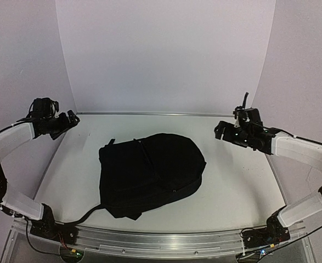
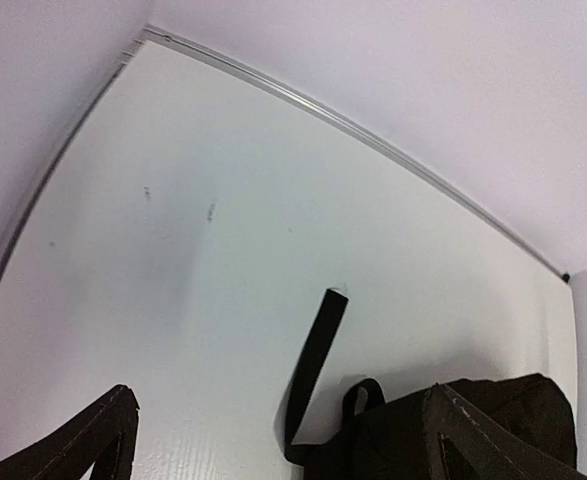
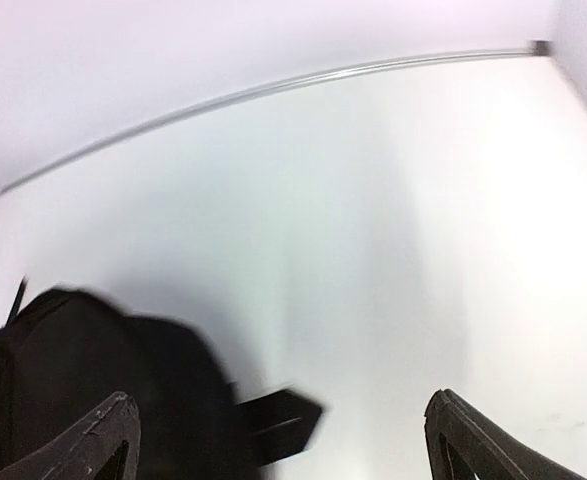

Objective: Pack the student bag
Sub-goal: Reset both arms

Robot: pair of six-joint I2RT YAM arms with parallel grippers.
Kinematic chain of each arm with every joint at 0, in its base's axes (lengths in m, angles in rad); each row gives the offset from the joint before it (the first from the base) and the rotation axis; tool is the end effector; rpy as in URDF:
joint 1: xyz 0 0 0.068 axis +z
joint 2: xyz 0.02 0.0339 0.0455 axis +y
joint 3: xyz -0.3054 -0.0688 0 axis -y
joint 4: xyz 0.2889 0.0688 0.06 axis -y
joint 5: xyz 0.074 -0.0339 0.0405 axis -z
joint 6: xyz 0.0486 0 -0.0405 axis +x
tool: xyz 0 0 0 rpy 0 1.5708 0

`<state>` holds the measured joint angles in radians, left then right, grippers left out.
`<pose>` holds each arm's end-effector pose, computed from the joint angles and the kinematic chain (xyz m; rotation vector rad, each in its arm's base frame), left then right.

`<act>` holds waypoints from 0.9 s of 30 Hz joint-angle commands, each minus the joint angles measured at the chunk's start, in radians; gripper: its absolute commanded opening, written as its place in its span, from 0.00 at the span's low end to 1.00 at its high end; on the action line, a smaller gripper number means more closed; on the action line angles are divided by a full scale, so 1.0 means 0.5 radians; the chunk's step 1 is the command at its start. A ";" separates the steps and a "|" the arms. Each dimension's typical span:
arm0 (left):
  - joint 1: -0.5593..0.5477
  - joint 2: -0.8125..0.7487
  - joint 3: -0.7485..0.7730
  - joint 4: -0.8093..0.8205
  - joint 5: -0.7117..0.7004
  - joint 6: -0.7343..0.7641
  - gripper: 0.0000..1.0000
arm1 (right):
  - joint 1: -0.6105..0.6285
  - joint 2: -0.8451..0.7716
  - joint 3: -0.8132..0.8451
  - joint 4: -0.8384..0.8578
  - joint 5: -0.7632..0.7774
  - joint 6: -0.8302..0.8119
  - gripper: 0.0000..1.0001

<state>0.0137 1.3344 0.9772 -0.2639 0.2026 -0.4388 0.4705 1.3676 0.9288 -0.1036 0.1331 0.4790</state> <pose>0.3391 -0.0051 0.2948 -0.3836 2.1816 -0.4597 0.3149 0.1529 0.2811 0.0895 2.1353 0.4249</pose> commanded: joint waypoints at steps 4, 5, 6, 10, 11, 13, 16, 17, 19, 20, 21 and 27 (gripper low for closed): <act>0.148 -0.342 -0.256 0.283 -0.295 -0.025 1.00 | -0.326 -0.538 -0.183 0.071 0.101 -0.135 0.98; 0.150 -0.379 -0.299 0.323 -0.371 -0.001 1.00 | -0.330 -0.619 -0.224 0.115 0.166 -0.156 0.98; 0.148 -0.421 -0.363 0.371 -0.473 0.025 1.00 | -0.330 -0.679 -0.293 0.171 0.215 -0.171 0.98; 0.147 -0.511 -0.594 0.679 -0.659 0.152 1.00 | -0.329 -0.944 -0.598 0.602 0.400 -0.244 0.98; 0.147 -0.529 -0.656 0.749 -0.684 0.174 1.00 | -0.330 -0.999 -0.671 0.688 0.425 -0.278 0.98; 0.148 -0.555 -0.764 0.864 -0.701 0.213 1.00 | -0.331 -1.081 -0.835 0.854 0.471 -0.346 0.98; 0.147 -0.565 -0.872 0.972 -0.689 0.263 1.00 | -0.332 -1.185 -1.090 1.187 0.506 -0.437 0.98; 0.147 -0.567 -0.898 0.979 -0.682 0.271 1.00 | -0.331 -1.225 -1.190 1.302 0.511 -0.459 0.98; 0.147 -0.578 -0.951 0.999 -0.668 0.294 1.00 | -0.332 -1.274 -1.312 1.450 0.513 -0.488 0.98; 0.147 -0.587 -0.982 1.017 -0.665 0.302 1.00 | -0.332 -1.298 -1.326 1.445 0.517 -0.493 0.98; 0.147 -0.598 -1.011 1.035 -0.665 0.309 1.00 | -0.332 -1.314 -1.335 1.445 0.516 -0.516 0.98; 0.147 -0.657 -1.133 1.075 -0.662 0.308 1.00 | -0.331 -1.297 -1.325 1.411 0.535 -0.590 0.98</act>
<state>0.0860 1.0406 0.4326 0.2002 -0.1096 -0.3070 0.3042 0.7224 0.2485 0.5221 0.3747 0.2317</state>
